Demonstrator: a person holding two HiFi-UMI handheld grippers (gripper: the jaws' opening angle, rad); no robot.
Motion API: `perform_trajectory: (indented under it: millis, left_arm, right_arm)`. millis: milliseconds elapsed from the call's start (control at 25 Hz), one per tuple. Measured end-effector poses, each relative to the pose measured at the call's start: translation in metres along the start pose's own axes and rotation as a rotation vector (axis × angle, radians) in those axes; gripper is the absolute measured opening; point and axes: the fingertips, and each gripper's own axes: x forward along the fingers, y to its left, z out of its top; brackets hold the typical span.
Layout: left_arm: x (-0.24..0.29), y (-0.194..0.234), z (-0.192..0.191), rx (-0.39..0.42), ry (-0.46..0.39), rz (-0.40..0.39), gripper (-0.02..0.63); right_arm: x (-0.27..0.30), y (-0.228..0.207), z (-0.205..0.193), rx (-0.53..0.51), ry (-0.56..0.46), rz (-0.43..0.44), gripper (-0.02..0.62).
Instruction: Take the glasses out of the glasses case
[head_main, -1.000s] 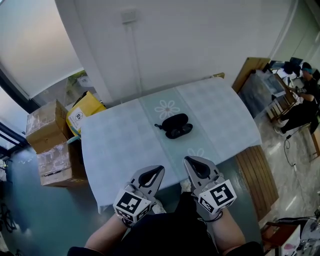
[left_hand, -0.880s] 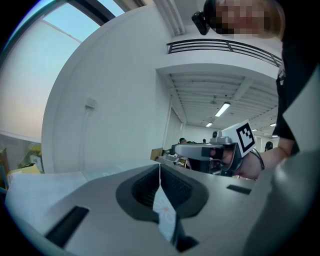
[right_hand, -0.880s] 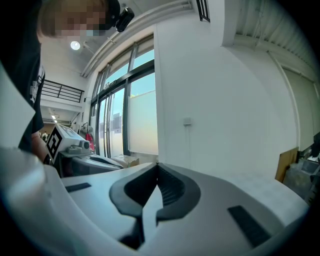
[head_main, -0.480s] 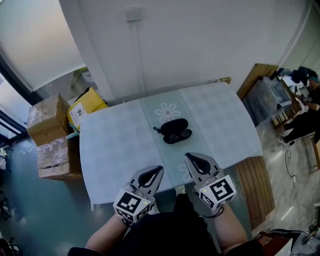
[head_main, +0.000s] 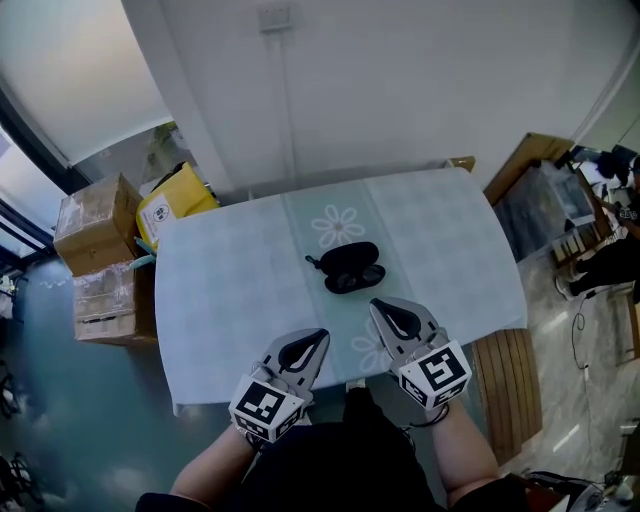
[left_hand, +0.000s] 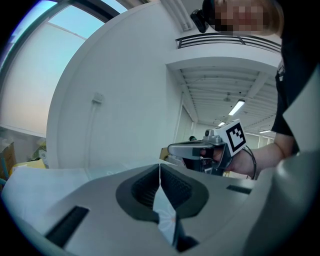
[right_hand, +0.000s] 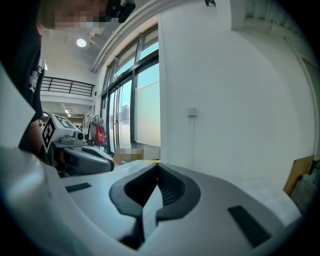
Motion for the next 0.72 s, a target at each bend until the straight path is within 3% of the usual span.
perform_trajectory:
  millis: [720]
  left_arm:
    - [0.051,0.014,-0.015,-0.016,0.05,0.059,0.031]
  right_arm:
    - [0.044,-0.051,-0.039,-0.04,0.109,0.134,0.023]
